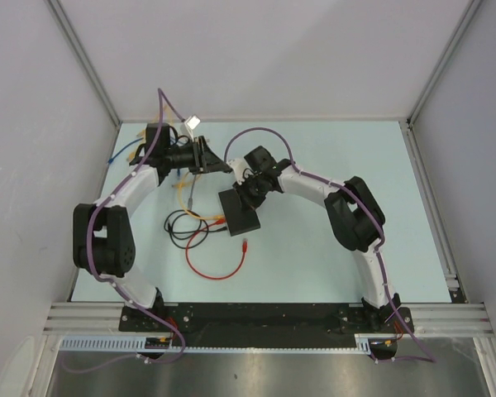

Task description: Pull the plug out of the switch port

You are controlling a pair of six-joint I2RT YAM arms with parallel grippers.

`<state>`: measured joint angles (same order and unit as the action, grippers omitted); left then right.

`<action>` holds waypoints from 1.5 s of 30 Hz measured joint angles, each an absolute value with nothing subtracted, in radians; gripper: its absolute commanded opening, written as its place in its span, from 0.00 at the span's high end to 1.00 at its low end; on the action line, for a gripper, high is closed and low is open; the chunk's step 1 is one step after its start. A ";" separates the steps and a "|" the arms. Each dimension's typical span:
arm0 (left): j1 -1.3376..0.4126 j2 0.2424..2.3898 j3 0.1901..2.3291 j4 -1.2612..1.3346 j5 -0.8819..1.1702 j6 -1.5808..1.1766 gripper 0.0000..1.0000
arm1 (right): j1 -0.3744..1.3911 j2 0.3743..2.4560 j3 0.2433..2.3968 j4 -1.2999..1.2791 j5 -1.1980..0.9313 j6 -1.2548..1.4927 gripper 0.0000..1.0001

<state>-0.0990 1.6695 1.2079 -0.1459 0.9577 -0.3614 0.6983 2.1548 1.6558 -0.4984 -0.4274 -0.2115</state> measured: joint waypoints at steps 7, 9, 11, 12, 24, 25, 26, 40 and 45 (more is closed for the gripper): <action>-0.106 1.728 1.302 -0.253 0.960 -0.357 0.44 | 0.687 2.137 1.636 -0.510 -0.458 -0.210 1.00; -0.115 1.753 1.330 -0.274 0.962 -0.358 0.42 | 0.677 2.131 1.632 -0.527 -0.468 -0.212 1.00; -0.122 1.769 1.340 -0.274 0.971 -0.366 0.42 | 0.667 2.123 1.624 -0.545 -0.473 -0.222 0.98; -0.124 1.774 1.340 -0.272 0.982 -0.374 0.42 | 0.665 2.118 1.618 -0.551 -0.474 -0.227 0.98; -0.079 1.802 1.477 -0.407 1.085 -0.146 0.40 | 0.551 2.069 1.596 -0.521 -0.519 -0.102 0.98; -0.078 1.800 1.478 -0.426 1.083 -0.120 0.41 | 0.542 2.069 1.606 -0.517 -0.521 -0.091 0.99; -0.082 1.800 1.478 -0.447 1.070 -0.100 0.42 | 0.537 2.069 1.620 -0.515 -0.523 -0.079 1.00; -0.121 1.824 1.400 -0.601 0.752 0.054 0.52 | 0.618 2.093 1.725 -0.504 -0.591 -0.128 1.00; -0.121 1.877 1.364 -0.633 0.743 0.060 0.52 | 0.618 2.138 1.724 -0.508 -0.592 -0.133 0.97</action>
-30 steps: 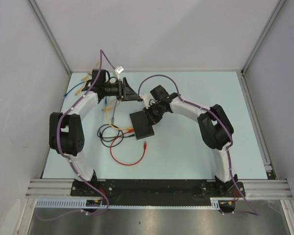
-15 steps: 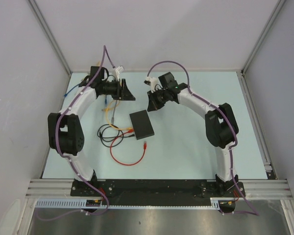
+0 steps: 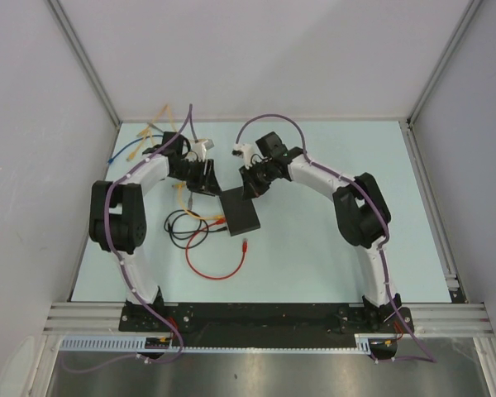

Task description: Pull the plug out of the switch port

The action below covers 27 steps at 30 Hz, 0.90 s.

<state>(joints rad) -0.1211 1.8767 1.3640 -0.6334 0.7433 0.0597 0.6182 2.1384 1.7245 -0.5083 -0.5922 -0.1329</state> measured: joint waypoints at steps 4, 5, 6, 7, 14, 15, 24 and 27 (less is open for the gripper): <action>-0.121 1.912 1.341 -0.644 0.741 0.065 0.50 | 0.619 2.168 1.724 -0.519 -0.590 -0.133 0.97; -0.121 1.914 1.328 -0.643 0.739 0.069 0.50 | 0.619 2.174 1.724 -0.519 -0.589 -0.134 0.97; -0.121 1.914 1.317 -0.646 0.739 0.071 0.50 | 0.620 2.178 1.724 -0.519 -0.588 -0.134 0.97; -0.121 1.915 1.309 -0.647 0.739 0.072 0.50 | 0.621 2.182 1.724 -0.519 -0.588 -0.135 0.97; -0.121 1.965 1.304 -0.650 0.747 0.090 0.53 | 0.650 2.191 1.723 -0.519 -0.566 -0.142 0.98; -0.121 1.976 1.304 -0.652 0.747 0.092 0.53 | 0.652 2.191 1.723 -0.519 -0.563 -0.143 0.97; -0.121 2.030 1.304 -0.669 0.787 0.106 0.56 | 0.660 2.191 1.723 -0.519 -0.549 -0.151 0.98; -0.121 2.039 1.304 -0.679 0.806 0.107 0.57 | 0.659 2.191 1.723 -0.519 -0.543 -0.151 0.97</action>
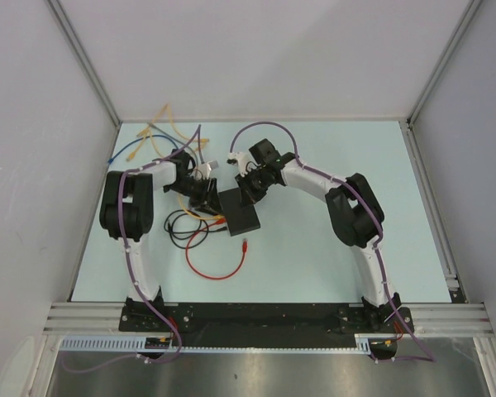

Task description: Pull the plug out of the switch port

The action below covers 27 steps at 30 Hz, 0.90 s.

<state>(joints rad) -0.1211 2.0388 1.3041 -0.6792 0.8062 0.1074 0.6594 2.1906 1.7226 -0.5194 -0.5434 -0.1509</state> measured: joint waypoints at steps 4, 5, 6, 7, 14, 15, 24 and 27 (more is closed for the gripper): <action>-0.121 2.054 1.306 -0.706 0.831 0.115 0.57 | 0.659 2.191 1.723 -0.519 -0.538 -0.151 0.97; -0.121 2.056 1.307 -0.710 0.837 0.116 0.57 | 0.659 2.191 1.723 -0.519 -0.537 -0.151 0.97; -0.120 2.058 1.308 -0.712 0.841 0.116 0.58 | 0.659 2.191 1.723 -0.519 -0.535 -0.151 0.97; -0.119 2.059 1.307 -0.713 0.843 0.117 0.59 | 0.659 2.191 1.723 -0.519 -0.535 -0.151 0.97; -0.115 2.069 1.312 -0.717 0.845 0.118 0.61 | 0.659 2.191 1.723 -0.519 -0.530 -0.151 0.97; -0.115 2.070 1.313 -0.718 0.845 0.118 0.62 | 0.659 2.191 1.723 -0.519 -0.530 -0.151 0.97; -0.113 2.100 1.346 -0.751 0.845 0.123 0.82 | 0.659 2.191 1.723 -0.519 -0.521 -0.151 0.96; -0.113 2.113 1.372 -0.781 0.851 0.137 0.88 | 0.659 2.191 1.723 -0.519 -0.519 -0.151 0.96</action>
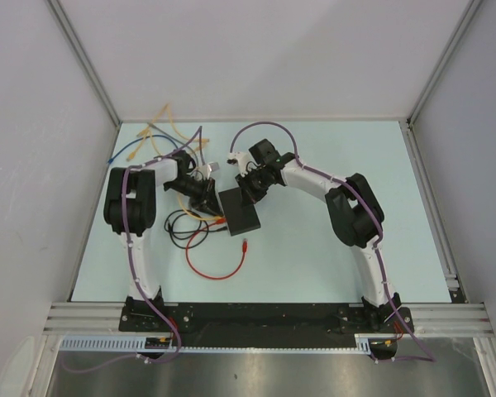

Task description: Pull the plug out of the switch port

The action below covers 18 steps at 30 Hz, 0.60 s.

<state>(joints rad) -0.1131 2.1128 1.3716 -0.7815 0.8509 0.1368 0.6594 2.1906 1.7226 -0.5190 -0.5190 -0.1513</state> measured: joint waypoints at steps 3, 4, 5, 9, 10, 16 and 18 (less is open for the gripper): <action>-0.114 2.125 1.396 -0.801 0.850 0.152 0.90 | 0.659 2.191 1.723 -0.519 -0.515 -0.152 0.96; -0.114 2.129 1.405 -0.805 0.849 0.159 0.91 | 0.659 2.191 1.723 -0.519 -0.513 -0.152 0.96; -0.115 2.131 1.414 -0.810 0.844 0.167 0.91 | 0.659 2.191 1.723 -0.519 -0.512 -0.152 0.96; -0.117 2.135 1.445 -0.817 0.818 0.204 0.93 | 0.659 2.191 1.723 -0.519 -0.509 -0.152 0.96; -0.118 2.135 1.448 -0.817 0.815 0.212 0.94 | 0.659 2.191 1.723 -0.519 -0.508 -0.152 0.96; -0.118 2.135 1.440 -0.813 0.833 0.260 0.95 | 0.657 2.191 1.723 -0.519 -0.503 -0.152 0.96; -0.118 2.139 1.438 -0.815 0.845 0.273 0.95 | 0.657 2.191 1.723 -0.519 -0.503 -0.152 0.96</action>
